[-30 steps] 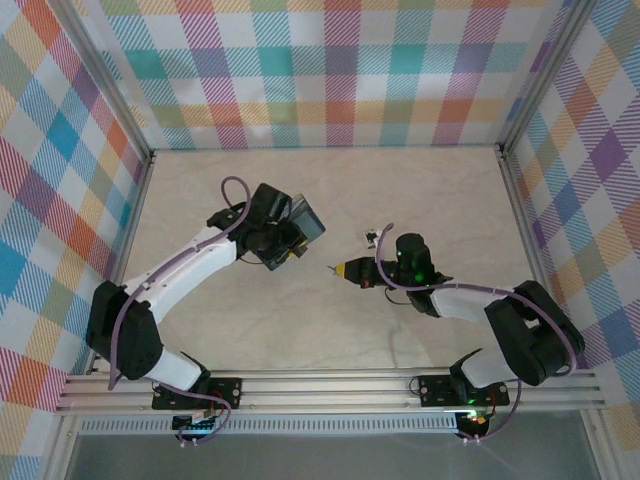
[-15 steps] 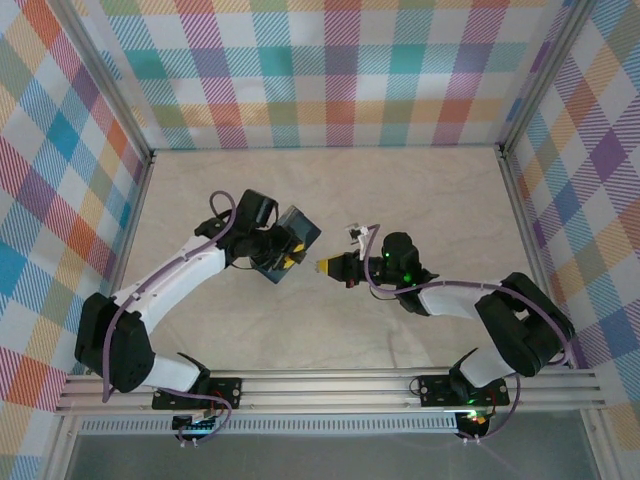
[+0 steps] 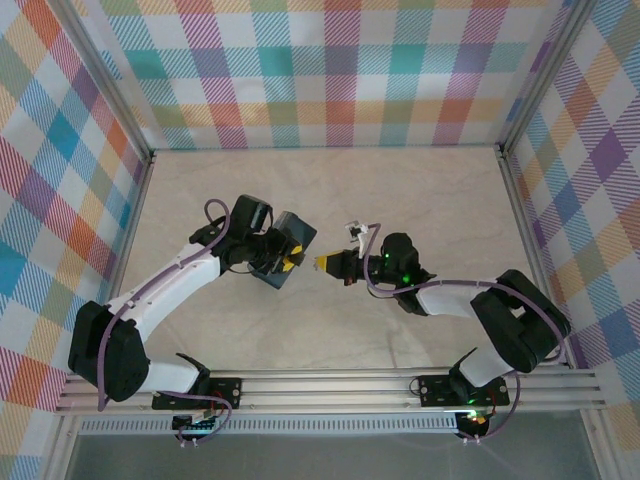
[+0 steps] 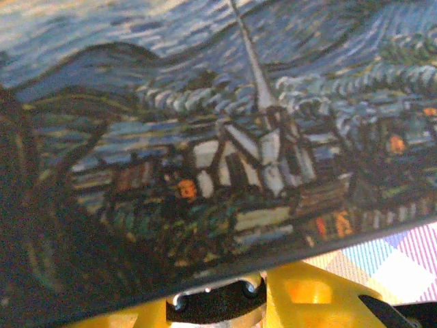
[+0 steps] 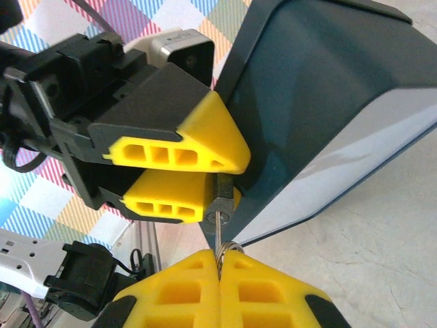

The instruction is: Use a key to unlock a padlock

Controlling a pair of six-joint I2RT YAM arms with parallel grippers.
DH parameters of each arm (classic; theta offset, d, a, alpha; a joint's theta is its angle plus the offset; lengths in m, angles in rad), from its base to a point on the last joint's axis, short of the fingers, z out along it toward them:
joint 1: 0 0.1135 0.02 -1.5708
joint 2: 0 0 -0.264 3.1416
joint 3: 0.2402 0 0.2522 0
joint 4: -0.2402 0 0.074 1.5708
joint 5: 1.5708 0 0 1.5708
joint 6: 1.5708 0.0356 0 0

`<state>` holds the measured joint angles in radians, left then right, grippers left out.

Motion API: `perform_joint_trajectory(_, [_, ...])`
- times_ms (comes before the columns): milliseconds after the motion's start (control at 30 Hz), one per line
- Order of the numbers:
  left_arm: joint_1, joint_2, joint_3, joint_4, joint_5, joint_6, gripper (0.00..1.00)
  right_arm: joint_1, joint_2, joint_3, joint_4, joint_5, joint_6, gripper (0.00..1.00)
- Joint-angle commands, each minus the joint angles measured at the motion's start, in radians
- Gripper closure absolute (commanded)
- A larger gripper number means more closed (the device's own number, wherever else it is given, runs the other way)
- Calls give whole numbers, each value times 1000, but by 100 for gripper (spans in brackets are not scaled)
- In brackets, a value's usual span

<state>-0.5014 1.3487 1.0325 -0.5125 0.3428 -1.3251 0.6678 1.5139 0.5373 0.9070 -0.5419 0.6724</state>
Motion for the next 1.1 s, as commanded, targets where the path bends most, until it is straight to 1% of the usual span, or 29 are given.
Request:
perform_joint_trajectory(0, [10, -51, -4, 63, 16, -13, 88, 7, 16, 22, 51, 5, 2, 100])
perform_joint_trajectory(833, [12, -83, -27, 68, 11, -26, 88, 26, 63, 52, 114, -17, 33, 100])
perform_joint_trajectory(1067, [35, -90, -27, 50, -7, -10, 88, 26, 44, 38, 90, -19, 26, 100])
